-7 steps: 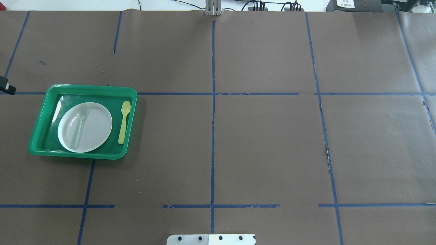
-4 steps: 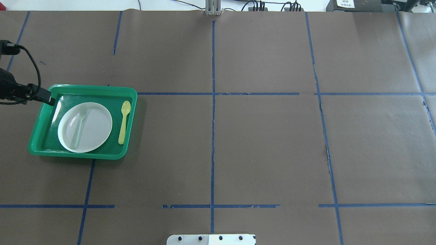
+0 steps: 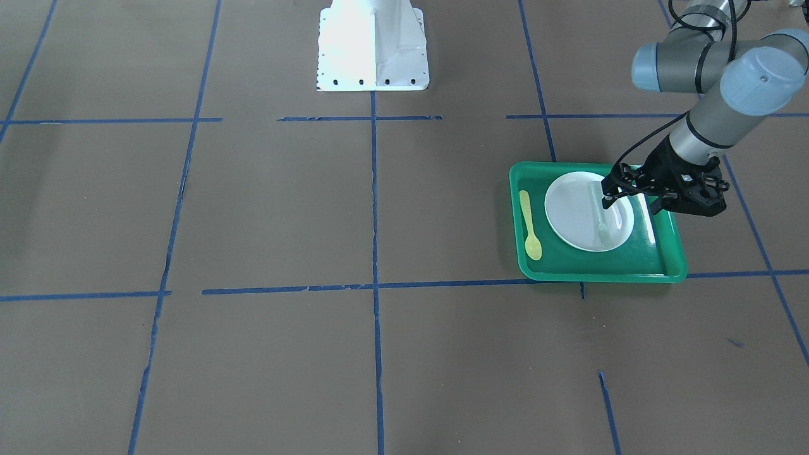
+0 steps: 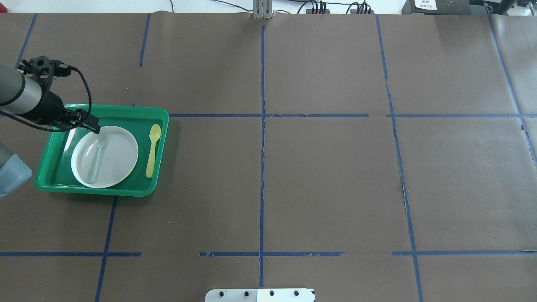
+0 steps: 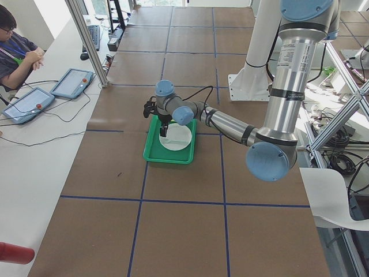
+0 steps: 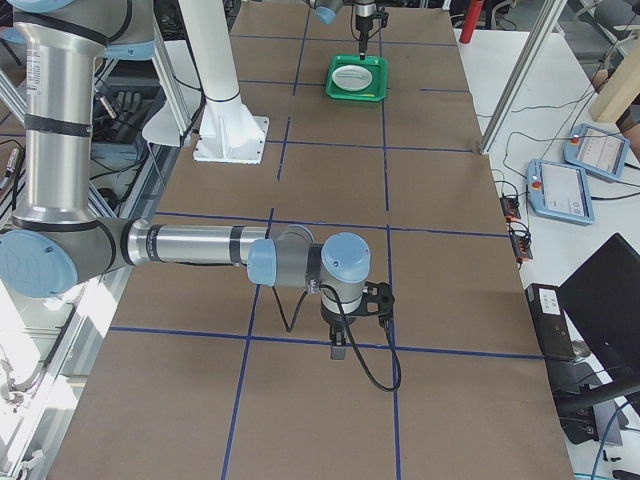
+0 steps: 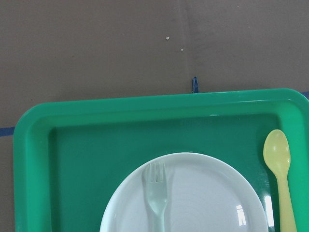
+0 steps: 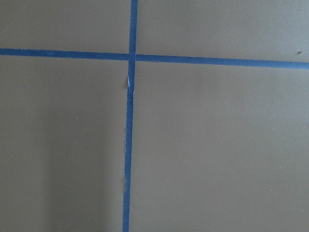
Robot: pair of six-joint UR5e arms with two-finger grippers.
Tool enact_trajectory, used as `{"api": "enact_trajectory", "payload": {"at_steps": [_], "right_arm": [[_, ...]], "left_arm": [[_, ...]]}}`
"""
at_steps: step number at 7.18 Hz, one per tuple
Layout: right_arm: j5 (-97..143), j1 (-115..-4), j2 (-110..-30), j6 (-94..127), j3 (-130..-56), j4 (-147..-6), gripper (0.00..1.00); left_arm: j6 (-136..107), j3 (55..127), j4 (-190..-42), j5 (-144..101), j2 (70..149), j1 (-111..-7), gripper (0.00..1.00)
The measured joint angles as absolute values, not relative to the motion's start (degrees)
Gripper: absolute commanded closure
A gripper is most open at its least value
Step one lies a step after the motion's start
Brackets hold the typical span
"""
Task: Place fork
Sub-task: 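Move the left gripper over the fork lying on the white plate, then lower the left gripper and close it on the pale fork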
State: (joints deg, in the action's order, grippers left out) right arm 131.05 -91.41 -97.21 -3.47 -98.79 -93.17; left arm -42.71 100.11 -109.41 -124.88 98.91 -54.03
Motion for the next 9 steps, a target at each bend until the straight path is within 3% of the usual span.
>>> {"api": "enact_trajectory", "payload": {"at_steps": [4, 7, 9], "right_arm": [[131.0, -91.4, -97.2, -3.5, -98.8, -93.2, 0.00], [131.0, -91.4, -97.2, -3.5, -98.8, -93.2, 0.00], [131.0, -91.4, -97.2, -3.5, -98.8, -93.2, 0.00]], "left_arm": [[-49.6, 96.3, -113.8, -119.8, 99.0, -48.9, 0.02], [-51.2, 95.0, -114.1, -119.6, 99.0, -48.1, 0.18], [-51.8, 94.5, -114.2, -119.8, 99.0, -47.8, 0.22]]}}
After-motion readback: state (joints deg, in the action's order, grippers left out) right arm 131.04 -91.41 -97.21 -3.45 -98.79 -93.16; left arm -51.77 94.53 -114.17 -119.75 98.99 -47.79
